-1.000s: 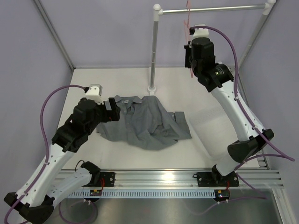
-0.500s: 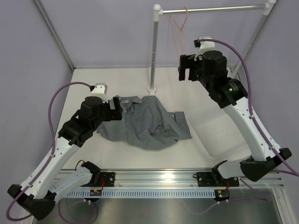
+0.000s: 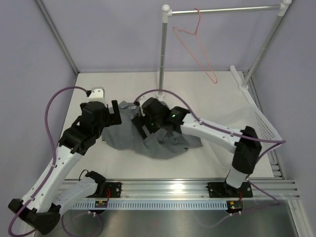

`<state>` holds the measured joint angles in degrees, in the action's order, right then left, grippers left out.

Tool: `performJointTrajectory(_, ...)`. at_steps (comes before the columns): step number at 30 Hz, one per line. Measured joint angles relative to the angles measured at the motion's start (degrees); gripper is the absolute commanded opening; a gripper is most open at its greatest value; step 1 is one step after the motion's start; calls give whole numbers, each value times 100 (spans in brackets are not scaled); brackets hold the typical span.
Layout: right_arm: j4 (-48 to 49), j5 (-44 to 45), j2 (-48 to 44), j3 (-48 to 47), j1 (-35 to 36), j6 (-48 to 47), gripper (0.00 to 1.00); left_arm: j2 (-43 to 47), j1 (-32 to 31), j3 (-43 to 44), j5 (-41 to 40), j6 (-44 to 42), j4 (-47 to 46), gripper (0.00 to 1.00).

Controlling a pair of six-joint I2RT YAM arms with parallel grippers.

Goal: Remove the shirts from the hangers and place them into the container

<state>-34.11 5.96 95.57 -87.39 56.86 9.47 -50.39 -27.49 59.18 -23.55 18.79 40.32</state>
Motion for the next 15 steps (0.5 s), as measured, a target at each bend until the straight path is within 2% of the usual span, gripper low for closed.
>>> performJointTrajectory(5,144,-232,1071,-116,466,105,100,503,192,2,-420,-74,216,99)
performJointTrajectory(11,326,-306,2188,-1200,603,144,99,898,229,4,-662,-90,455,99)
performJointTrajectory(15,450,-275,2743,-1749,603,229,95,999,232,2,-667,-83,575,99)
